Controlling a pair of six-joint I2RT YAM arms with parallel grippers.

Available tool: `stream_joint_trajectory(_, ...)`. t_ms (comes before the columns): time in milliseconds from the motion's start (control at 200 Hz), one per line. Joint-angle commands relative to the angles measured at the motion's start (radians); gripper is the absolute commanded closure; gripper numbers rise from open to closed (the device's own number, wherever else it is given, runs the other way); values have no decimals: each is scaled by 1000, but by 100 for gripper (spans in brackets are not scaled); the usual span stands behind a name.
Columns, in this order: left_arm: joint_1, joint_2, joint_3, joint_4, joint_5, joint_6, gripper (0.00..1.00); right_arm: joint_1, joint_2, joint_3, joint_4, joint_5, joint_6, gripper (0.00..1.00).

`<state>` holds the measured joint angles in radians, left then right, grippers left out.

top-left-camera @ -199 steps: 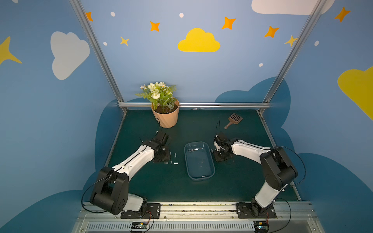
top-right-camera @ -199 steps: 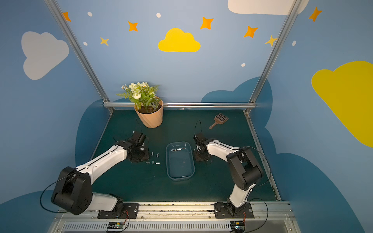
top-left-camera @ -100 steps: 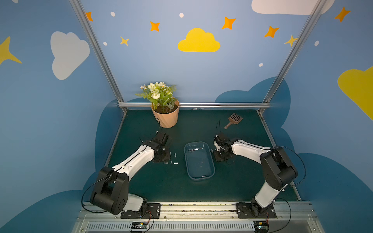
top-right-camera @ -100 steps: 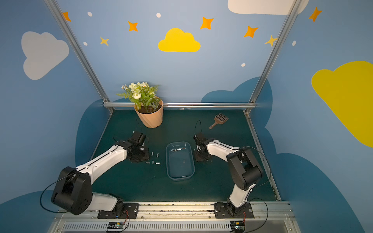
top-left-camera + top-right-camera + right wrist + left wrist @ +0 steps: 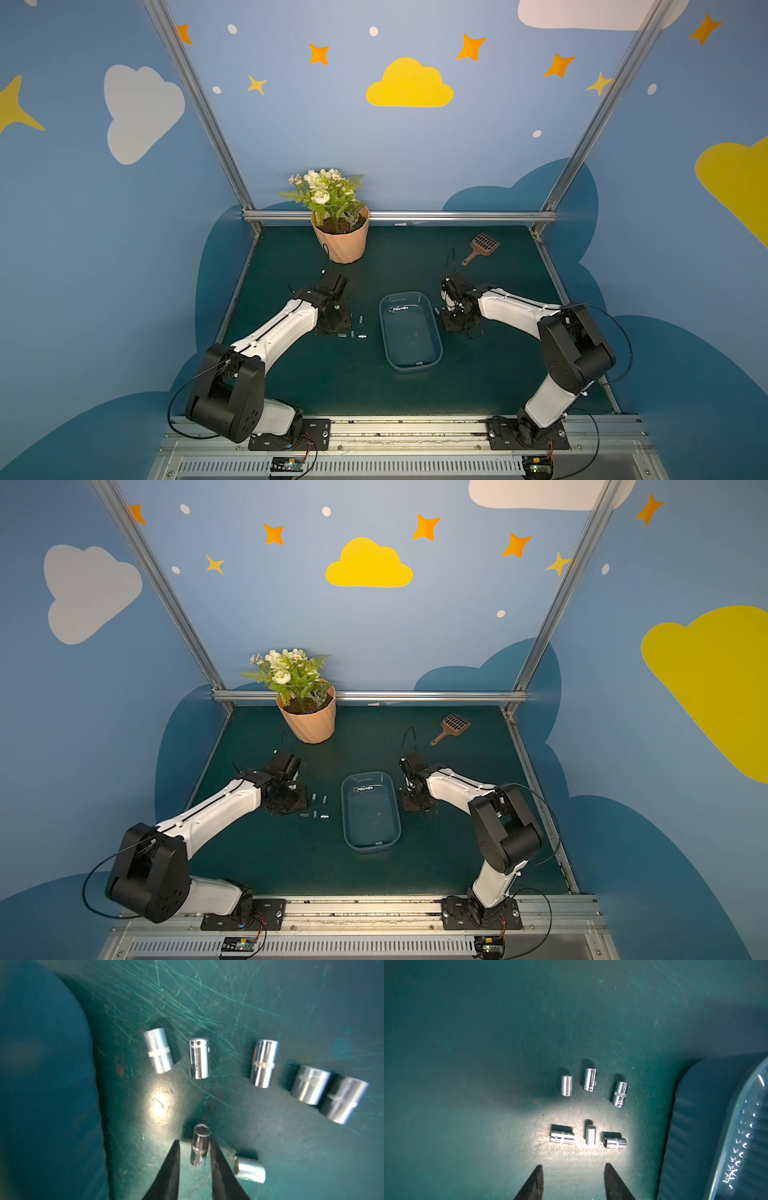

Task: Take out the socket from the storage box
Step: Place the socket head at the center of the board, then pick up the socket head from the storage box.

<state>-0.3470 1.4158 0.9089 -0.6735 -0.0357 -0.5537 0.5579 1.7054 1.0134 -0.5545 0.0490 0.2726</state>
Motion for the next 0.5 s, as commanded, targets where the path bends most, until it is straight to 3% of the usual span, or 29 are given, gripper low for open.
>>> stream_joint_trajectory(0,0,10,33,-14,23,23,52,-7,-40,28,-36,17,-7,73)
stream_joint_trajectory(496,-56,-8,80,-12,24,18,52,-20,-150,53,-84,26,-11,72)
